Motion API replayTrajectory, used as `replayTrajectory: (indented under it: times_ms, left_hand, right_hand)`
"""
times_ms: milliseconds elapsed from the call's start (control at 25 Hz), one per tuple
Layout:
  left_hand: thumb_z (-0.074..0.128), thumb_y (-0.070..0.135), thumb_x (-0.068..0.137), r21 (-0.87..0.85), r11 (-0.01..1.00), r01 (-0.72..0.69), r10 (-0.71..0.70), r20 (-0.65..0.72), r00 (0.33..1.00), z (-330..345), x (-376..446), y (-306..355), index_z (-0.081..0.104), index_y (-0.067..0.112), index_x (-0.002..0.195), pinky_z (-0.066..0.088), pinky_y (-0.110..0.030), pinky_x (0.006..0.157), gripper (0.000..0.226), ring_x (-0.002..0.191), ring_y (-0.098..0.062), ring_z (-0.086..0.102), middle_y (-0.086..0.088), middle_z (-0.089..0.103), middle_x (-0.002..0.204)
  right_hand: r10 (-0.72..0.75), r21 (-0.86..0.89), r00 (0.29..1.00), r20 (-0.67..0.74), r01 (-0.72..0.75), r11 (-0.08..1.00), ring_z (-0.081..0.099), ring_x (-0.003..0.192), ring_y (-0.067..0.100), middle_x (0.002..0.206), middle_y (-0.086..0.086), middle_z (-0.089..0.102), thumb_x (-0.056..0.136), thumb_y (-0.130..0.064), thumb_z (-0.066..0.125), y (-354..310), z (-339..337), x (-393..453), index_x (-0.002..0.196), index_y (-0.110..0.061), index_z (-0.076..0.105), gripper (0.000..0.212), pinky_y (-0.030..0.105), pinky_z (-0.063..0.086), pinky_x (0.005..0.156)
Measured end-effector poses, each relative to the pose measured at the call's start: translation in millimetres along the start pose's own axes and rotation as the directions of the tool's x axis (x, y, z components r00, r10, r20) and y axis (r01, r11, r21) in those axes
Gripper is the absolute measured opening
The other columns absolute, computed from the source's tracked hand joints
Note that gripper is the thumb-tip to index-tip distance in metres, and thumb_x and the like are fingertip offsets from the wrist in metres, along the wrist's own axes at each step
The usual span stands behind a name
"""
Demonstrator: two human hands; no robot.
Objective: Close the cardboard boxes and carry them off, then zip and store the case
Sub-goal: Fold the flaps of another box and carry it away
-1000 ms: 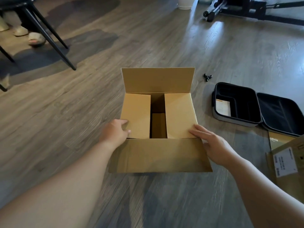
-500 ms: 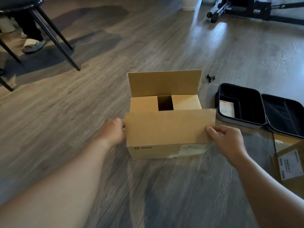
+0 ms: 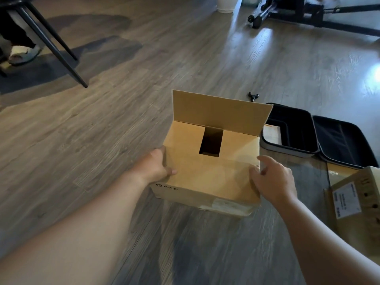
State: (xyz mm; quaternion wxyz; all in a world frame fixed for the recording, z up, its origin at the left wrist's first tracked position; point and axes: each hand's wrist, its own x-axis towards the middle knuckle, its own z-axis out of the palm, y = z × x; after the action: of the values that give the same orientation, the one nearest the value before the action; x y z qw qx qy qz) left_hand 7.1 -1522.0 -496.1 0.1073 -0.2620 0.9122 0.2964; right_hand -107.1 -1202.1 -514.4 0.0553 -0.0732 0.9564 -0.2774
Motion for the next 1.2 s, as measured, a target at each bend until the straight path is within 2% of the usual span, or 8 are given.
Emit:
replayTrajectory:
  times_ms: [240, 400, 560, 720, 840, 920, 1080, 1200]
  left_hand:
    - [0.086, 0.042, 0.071, 0.057, 0.982, -0.182, 0.172, 0.144, 0.975, 24, -2, 41, 0.045, 0.022, 0.141, 0.041, -0.04, 0.108, 0.083, 0.126, -0.027, 0.047, -0.003, 0.048, 0.13]
    - [0.082, 0.044, 0.075, 0.146, 0.964, -0.221, 0.201, 0.141, 0.969, 30, -6, 53, 0.038, 0.021, 0.147, 0.038, -0.037, 0.107, 0.088, 0.129, -0.029, 0.043, -0.007, 0.044, 0.131]
    - [0.079, 0.041, 0.079, 0.101, 0.972, -0.21, 0.187, 0.2, 0.962, 27, -7, 53, 0.037, 0.023, 0.147, 0.046, -0.031, 0.094, 0.082, 0.116, -0.023, 0.054, -0.002, 0.057, 0.126]
    - [0.063, 0.044, 0.093, 0.165, 0.972, -0.167, 0.142, 0.157, 0.977, 40, -5, 69, 0.027, 0.014, 0.15, 0.041, -0.034, 0.096, 0.073, 0.124, -0.029, 0.051, -0.012, 0.051, 0.139]
    - [0.062, 0.05, 0.092, 0.204, 0.97, -0.133, 0.113, 0.104, 0.988, 52, 1, 81, 0.036, 0.011, 0.136, 0.046, -0.035, 0.083, 0.064, 0.105, -0.027, 0.057, -0.014, 0.056, 0.128]
    - [0.07, 0.054, 0.085, 0.174, 0.981, -0.083, 0.078, 0.033, 0.996, 58, 3, 87, 0.037, 0.009, 0.134, 0.05, -0.038, 0.086, 0.074, 0.107, -0.029, 0.058, -0.014, 0.057, 0.125]
    - [0.079, 0.054, 0.074, 0.051, 0.993, -0.11, 0.11, 0.016, 0.994, 65, 9, 91, -0.016, 0.031, 0.153, 0.045, -0.046, 0.102, 0.126, 0.128, -0.034, 0.049, -0.015, 0.043, 0.148]
    - [0.074, 0.053, 0.077, -0.007, 0.989, -0.148, 0.148, 0.06, 0.987, 67, 16, 92, -0.001, 0.037, 0.156, 0.04, -0.045, 0.107, 0.11, 0.136, -0.03, 0.042, -0.01, 0.037, 0.154]
  right_hand:
    - [0.165, 0.047, 0.972, -0.167, -0.16, 0.986, 0.055, 0.114, 0.034, 0.142, 0.014, 0.049, 0.087, -0.031, 0.067, 10, -41, 35, 0.147, -0.013, 0.039, 0.068, 0.042, 0.049, 0.085]
    - [0.174, 0.126, 0.952, -0.251, -0.146, 0.981, 0.034, 0.146, 0.035, 0.165, 0.013, 0.021, 0.088, -0.029, 0.071, 17, -66, 49, 0.161, -0.011, 0.013, 0.095, 0.045, 0.039, 0.111]
    - [0.163, 0.223, 0.965, -0.203, -0.117, 0.968, 0.044, 0.14, 0.033, 0.158, 0.011, 0.04, 0.086, -0.029, 0.073, 19, -79, 54, 0.162, -0.019, 0.009, 0.1, 0.043, 0.045, 0.107]
    - [0.067, 0.272, 0.941, -0.33, 0.027, 0.962, 0.055, 0.126, 0.029, 0.145, 0.01, 0.052, 0.089, -0.026, 0.071, 16, -66, 36, 0.154, -0.019, 0.033, 0.076, 0.039, 0.048, 0.1]
    - [-0.009, 0.216, 0.942, -0.337, 0.086, 0.973, 0.052, 0.131, 0.025, 0.146, 0.004, 0.052, 0.09, -0.025, 0.069, 32, -48, 19, 0.146, -0.018, 0.049, 0.06, 0.041, 0.044, 0.109]
    - [0.008, 0.147, 0.973, -0.231, 0.027, 0.989, 0.047, 0.137, 0.028, 0.157, 0.005, 0.041, 0.091, -0.027, 0.067, 46, -37, 7, 0.146, -0.023, 0.05, 0.058, 0.04, 0.042, 0.109]
    - [0.186, 0.072, 0.983, 0.007, -0.186, 0.98, 0.042, 0.137, 0.03, 0.166, -0.001, 0.016, 0.093, -0.045, 0.057, 64, -23, -4, 0.15, -0.042, 0.039, 0.061, 0.045, 0.045, 0.101]
    - [0.191, 0.029, 0.981, 0.016, -0.192, 0.981, 0.054, 0.118, 0.026, 0.153, 0.002, 0.034, 0.092, -0.05, 0.053, 62, -26, 1, 0.151, -0.042, 0.041, 0.06, 0.041, 0.049, 0.091]
